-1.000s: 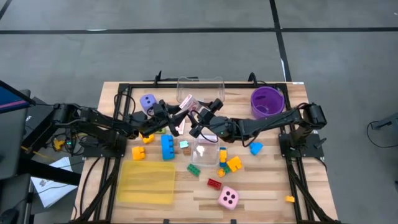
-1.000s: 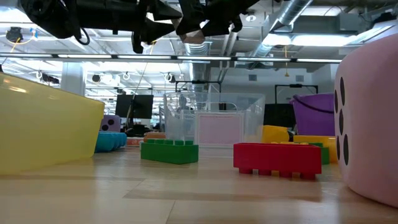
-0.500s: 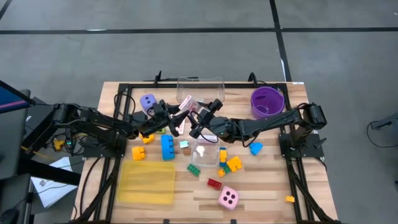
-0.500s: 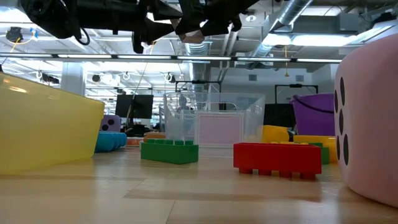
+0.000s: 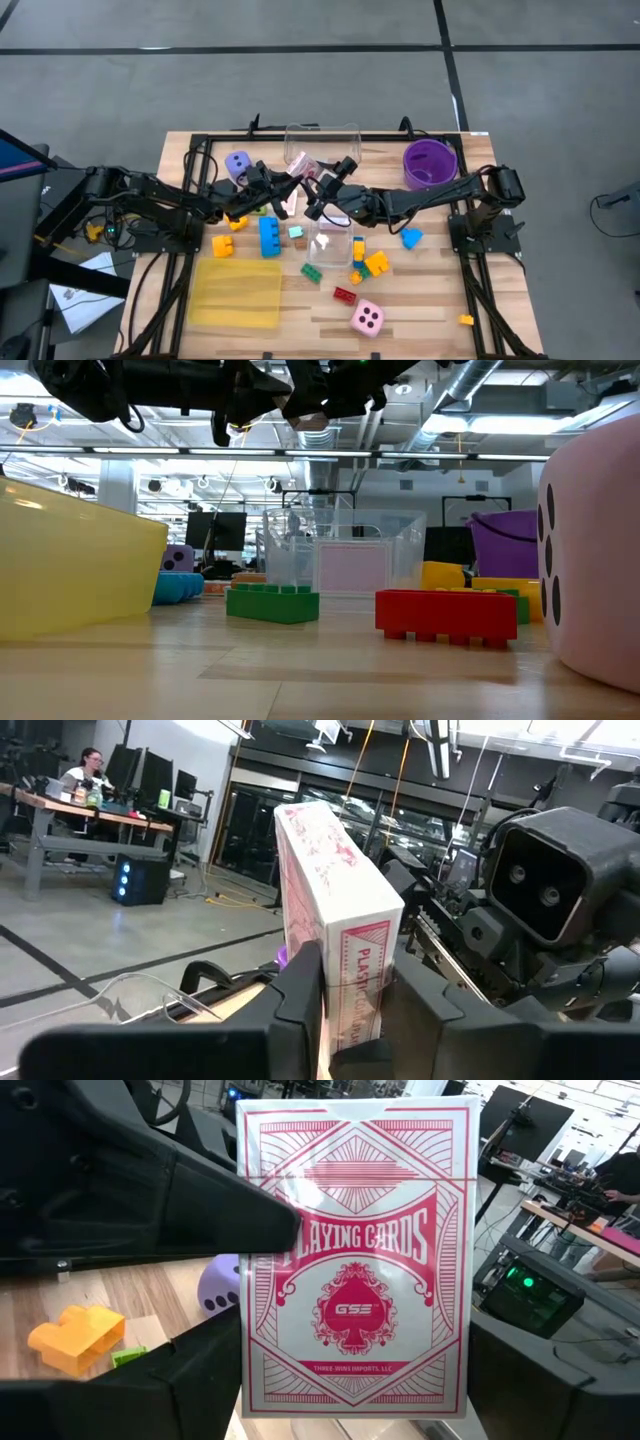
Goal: Pick & Place Toys
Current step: Put the red playing card box into the bottom transparent bin
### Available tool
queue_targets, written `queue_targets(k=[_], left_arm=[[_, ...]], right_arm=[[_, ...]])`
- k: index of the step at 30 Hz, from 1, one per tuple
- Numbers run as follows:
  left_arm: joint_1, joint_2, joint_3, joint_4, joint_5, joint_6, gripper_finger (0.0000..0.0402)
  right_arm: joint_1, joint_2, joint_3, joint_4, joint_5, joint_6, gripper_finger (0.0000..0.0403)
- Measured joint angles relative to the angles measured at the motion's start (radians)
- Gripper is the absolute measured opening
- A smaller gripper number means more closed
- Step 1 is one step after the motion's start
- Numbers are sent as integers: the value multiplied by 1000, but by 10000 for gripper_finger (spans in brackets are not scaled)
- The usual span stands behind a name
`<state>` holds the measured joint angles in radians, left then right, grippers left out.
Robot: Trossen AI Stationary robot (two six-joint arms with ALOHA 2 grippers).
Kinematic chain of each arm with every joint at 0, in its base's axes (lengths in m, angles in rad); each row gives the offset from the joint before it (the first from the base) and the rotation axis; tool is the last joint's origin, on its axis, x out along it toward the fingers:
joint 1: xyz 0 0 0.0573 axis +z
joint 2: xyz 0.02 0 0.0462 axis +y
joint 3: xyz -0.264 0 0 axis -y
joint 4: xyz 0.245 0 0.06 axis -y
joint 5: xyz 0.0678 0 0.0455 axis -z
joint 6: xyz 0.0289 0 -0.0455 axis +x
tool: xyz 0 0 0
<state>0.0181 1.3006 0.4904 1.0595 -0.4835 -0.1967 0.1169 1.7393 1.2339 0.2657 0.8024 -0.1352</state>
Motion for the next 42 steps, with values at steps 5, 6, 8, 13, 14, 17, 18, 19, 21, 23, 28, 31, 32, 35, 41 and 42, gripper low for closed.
queue_targets(k=[5, 6, 8, 13, 14, 17, 18, 19, 21, 23, 28, 31, 32, 35, 41, 42], left_arm=[[0, -1, -2, -2, -1, 18, 66], [0, -1, -2, -1, 2, 21, 63], [0, -1, -2, 1, 4, 38, 63], [1, -1, 0, -22, -2, 47, 63], [3, 0, 0, -35, -7, 47, 63], [16, -4, 0, -57, -6, 61, 63], [21, -5, 0, -65, -6, 61, 63], [25, -5, 0, -76, -3, 61, 63], [31, -5, 0, -93, 13, 61, 63], [41, -5, 0, -99, 59, 61, 63], [63, -5, 1, -120, 212, 59, 63], [68, -5, 41, -217, 309, 59, 63], [68, -5, 64, -267, 334, 59, 63], [57, -5, 134, -444, 358, 76, 63], [6, -6, 215, -607, 359, 122, 63], [-2, -6, 232, -650, 359, 131, 63]], right_arm=[[1, -1, -1, 1, -3, -11, 326], [1, -2, -1, 3, 0, -15, 332], [2, -7, -1, 1, 7, -27, 346], [3, -37, -1, -21, -6, -41, 377], [5, -48, 0, -21, -9, -41, 381], [12, -94, 1, -92, -12, -20, 393], [14, -107, 1, -120, -12, -5, 396], [17, -122, 1, -159, -11, 12, 397], [18, -162, 0, -248, -8, 60, 399], [24, -198, 2, -341, -4, 133, 398], [50, -268, 0, -628, 0, 329, 396], [76, -303, -8, -755, 13, 426, 396], [86, -315, -22, -782, 19, 453, 396], [128, -365, -79, -849, 56, 534, 396], [255, -540, -238, -865, 177, 686, 396], [280, -577, -267, -862, 201, 711, 396]])
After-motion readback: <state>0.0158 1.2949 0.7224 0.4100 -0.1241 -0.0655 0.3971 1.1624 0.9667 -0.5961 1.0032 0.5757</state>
